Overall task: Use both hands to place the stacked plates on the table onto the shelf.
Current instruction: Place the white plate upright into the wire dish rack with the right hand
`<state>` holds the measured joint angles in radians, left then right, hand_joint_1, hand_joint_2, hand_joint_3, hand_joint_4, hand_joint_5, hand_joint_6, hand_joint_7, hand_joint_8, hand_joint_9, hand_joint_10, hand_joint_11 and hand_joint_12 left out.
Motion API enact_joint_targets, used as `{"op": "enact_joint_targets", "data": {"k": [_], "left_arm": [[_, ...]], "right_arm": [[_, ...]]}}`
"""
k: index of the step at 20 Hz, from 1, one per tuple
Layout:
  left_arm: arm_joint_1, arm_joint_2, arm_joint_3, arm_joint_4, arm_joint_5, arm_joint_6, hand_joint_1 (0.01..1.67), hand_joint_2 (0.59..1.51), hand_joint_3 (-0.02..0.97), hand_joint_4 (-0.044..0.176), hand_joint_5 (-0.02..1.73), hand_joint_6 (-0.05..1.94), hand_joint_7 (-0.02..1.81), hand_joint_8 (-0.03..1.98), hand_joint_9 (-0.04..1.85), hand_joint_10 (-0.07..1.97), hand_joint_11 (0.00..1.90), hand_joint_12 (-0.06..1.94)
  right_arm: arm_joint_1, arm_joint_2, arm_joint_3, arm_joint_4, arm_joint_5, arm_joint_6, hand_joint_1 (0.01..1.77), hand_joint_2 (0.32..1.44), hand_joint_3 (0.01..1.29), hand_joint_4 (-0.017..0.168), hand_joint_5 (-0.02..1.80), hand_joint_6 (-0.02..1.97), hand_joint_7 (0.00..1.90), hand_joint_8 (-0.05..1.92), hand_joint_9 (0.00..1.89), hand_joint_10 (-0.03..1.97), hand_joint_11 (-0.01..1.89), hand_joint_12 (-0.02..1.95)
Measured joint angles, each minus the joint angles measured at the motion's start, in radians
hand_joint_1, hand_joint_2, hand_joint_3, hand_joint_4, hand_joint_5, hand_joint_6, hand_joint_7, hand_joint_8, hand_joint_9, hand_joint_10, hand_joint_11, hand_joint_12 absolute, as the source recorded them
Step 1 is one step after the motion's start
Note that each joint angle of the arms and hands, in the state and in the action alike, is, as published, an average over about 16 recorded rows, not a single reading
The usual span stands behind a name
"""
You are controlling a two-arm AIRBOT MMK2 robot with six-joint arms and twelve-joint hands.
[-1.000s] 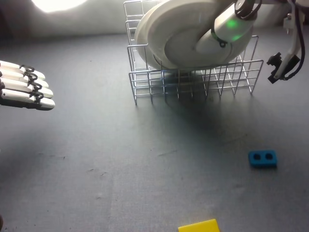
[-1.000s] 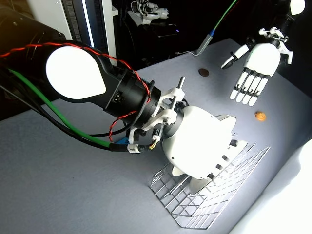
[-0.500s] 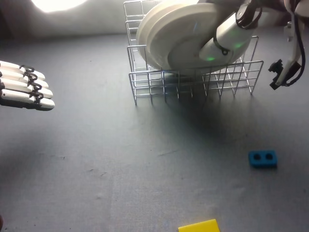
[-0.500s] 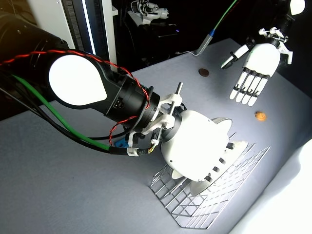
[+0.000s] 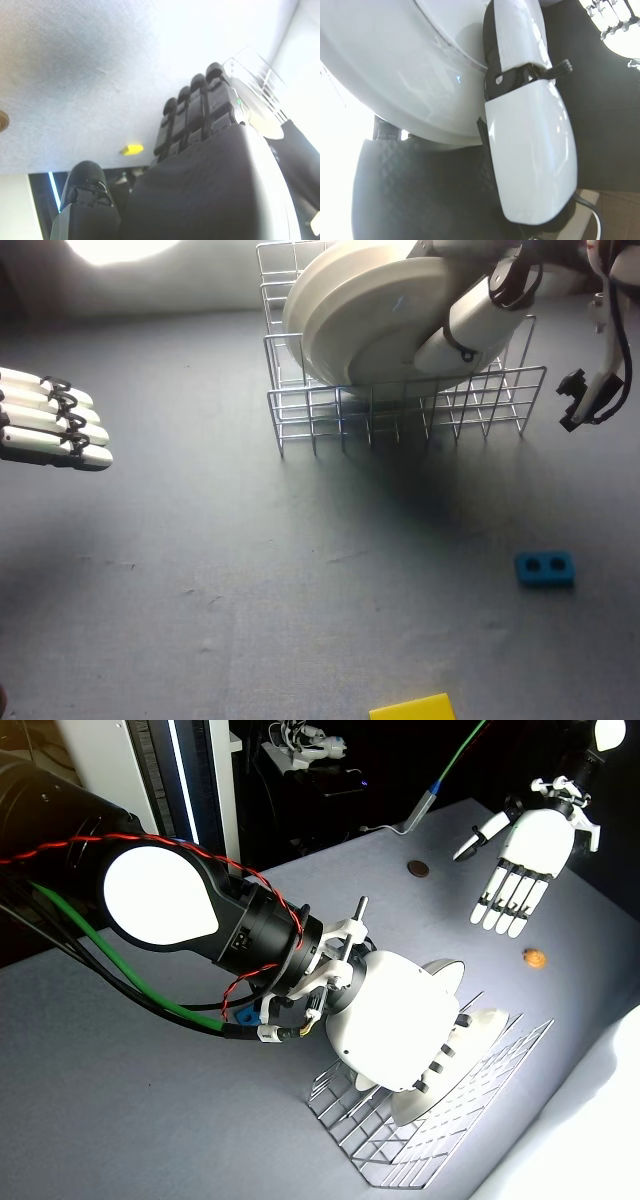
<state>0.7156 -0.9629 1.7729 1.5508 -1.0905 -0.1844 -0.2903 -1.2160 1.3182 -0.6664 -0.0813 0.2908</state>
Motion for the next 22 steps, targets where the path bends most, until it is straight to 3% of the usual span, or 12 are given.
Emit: {"op": "enact_joint_targets", "data": {"k": [11,19,22], "left_arm": [[0.000,-0.003,0.000,0.002,0.000,0.000,0.02,1.139,0.016,-0.003,0.02,0.02,0.02,0.00,0.02,0.02,0.02,0.01],[0.000,-0.005,-0.002,0.003,0.000,0.000,0.02,1.139,0.016,-0.003,0.02,0.02,0.03,0.00,0.02,0.02,0.02,0.01],[0.000,-0.005,-0.003,0.003,0.000,0.000,0.02,1.139,0.016,-0.003,0.02,0.02,0.03,0.00,0.02,0.02,0.02,0.01]], "right_arm": [[0.010,-0.002,0.008,0.001,0.002,-0.011,1.34,1.01,0.02,-0.003,0.87,1.06,1.00,0.92,1.02,1.00,0.83,1.07],[0.012,-0.005,0.019,0.001,0.010,-0.015,1.32,1.01,0.02,-0.003,0.84,1.14,1.00,0.95,1.05,0.64,0.80,1.10],[0.008,-0.006,0.022,0.001,0.014,-0.016,1.32,1.01,0.02,-0.003,0.84,1.14,1.00,0.95,1.05,0.63,0.80,1.10]]}}
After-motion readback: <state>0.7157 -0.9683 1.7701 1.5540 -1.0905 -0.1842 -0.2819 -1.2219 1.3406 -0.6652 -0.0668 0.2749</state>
